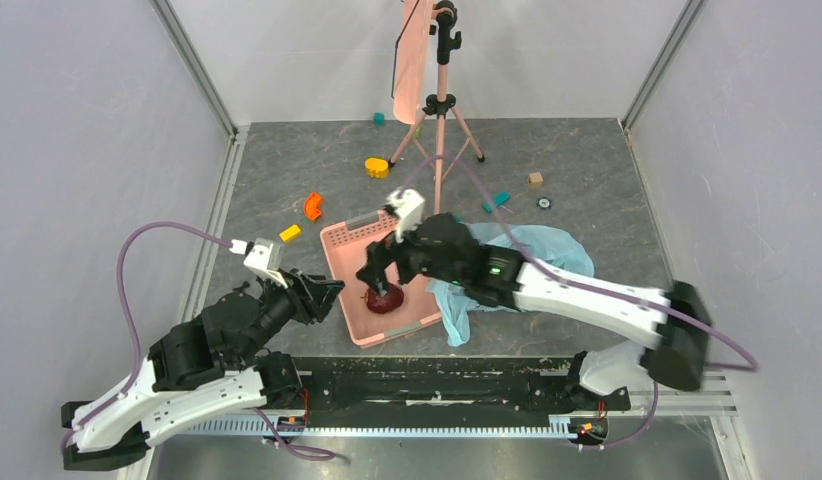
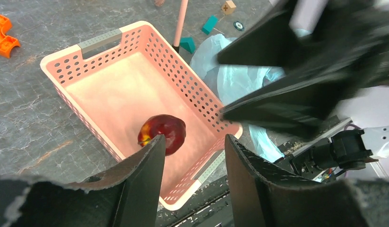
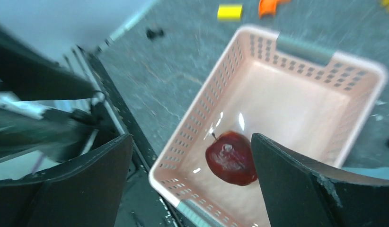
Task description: Take the fake fruits out of the plastic bag
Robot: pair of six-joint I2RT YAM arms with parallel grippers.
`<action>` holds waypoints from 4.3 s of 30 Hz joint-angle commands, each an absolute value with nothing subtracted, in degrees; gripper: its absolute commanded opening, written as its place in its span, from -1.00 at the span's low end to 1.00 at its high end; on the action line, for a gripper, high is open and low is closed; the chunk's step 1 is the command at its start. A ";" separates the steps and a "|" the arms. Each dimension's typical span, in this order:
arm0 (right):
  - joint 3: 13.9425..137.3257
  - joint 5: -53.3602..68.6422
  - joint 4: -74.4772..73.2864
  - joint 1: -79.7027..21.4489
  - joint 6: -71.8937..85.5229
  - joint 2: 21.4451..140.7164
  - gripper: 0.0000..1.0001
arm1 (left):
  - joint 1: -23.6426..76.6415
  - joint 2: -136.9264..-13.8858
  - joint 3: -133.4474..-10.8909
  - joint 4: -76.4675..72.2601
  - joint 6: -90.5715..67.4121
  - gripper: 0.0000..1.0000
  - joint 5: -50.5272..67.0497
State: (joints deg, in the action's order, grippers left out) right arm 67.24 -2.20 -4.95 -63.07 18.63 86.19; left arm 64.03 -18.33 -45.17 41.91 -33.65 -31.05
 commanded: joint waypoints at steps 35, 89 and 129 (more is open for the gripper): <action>28.82 -14.25 -11.64 -37.97 25.89 46.28 0.82 | 55.02 -73.69 -50.79 0.86 -28.03 0.99 2.01; 18.79 -8.61 30.93 -28.12 20.49 69.25 0.90 | 43.53 -77.56 -64.49 6.64 -28.66 0.83 9.04; 18.64 -4.94 36.76 -26.14 16.43 72.14 0.92 | 41.22 -126.60 -103.01 21.52 -29.52 0.20 7.91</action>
